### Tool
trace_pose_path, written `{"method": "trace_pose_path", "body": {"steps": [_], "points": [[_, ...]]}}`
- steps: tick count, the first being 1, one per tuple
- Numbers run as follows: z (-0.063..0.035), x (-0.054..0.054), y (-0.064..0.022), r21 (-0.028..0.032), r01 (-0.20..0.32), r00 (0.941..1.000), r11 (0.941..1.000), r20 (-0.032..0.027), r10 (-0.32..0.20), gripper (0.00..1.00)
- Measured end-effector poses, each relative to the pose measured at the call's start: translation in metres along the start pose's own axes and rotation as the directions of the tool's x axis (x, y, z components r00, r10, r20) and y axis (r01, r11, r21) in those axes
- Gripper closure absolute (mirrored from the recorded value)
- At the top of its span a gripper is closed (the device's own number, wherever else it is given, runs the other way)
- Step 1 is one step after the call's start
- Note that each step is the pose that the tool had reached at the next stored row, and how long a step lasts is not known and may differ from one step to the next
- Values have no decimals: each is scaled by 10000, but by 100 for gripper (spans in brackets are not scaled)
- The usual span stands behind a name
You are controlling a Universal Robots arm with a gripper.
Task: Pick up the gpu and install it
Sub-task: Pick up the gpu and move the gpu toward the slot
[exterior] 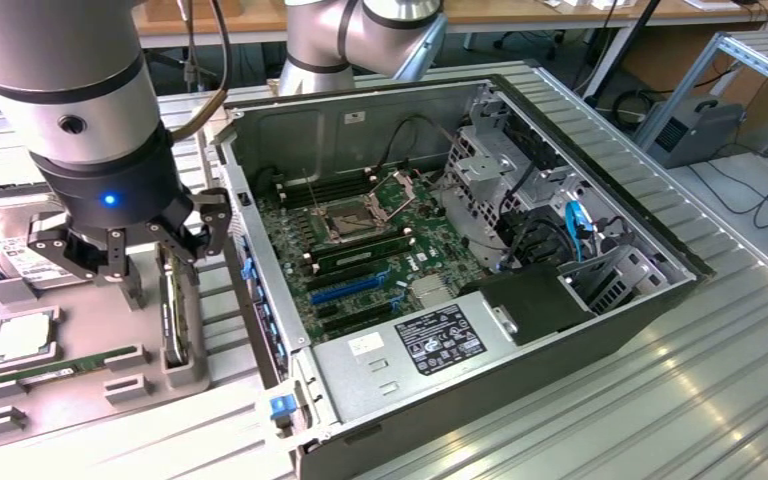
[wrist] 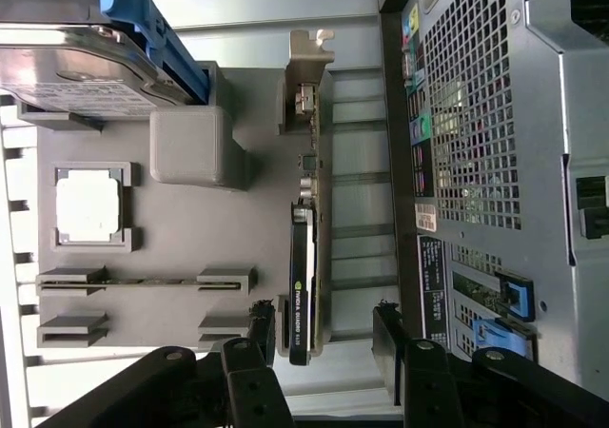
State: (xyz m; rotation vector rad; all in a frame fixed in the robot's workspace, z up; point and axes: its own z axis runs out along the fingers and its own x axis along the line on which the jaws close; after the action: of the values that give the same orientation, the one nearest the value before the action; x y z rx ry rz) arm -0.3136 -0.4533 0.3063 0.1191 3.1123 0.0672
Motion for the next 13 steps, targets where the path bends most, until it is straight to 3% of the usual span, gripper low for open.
{"method": "trace_pose_path", "body": {"steps": [13], "points": [[33,1,-1,1,0,10000,10000,0,0,46]]}}
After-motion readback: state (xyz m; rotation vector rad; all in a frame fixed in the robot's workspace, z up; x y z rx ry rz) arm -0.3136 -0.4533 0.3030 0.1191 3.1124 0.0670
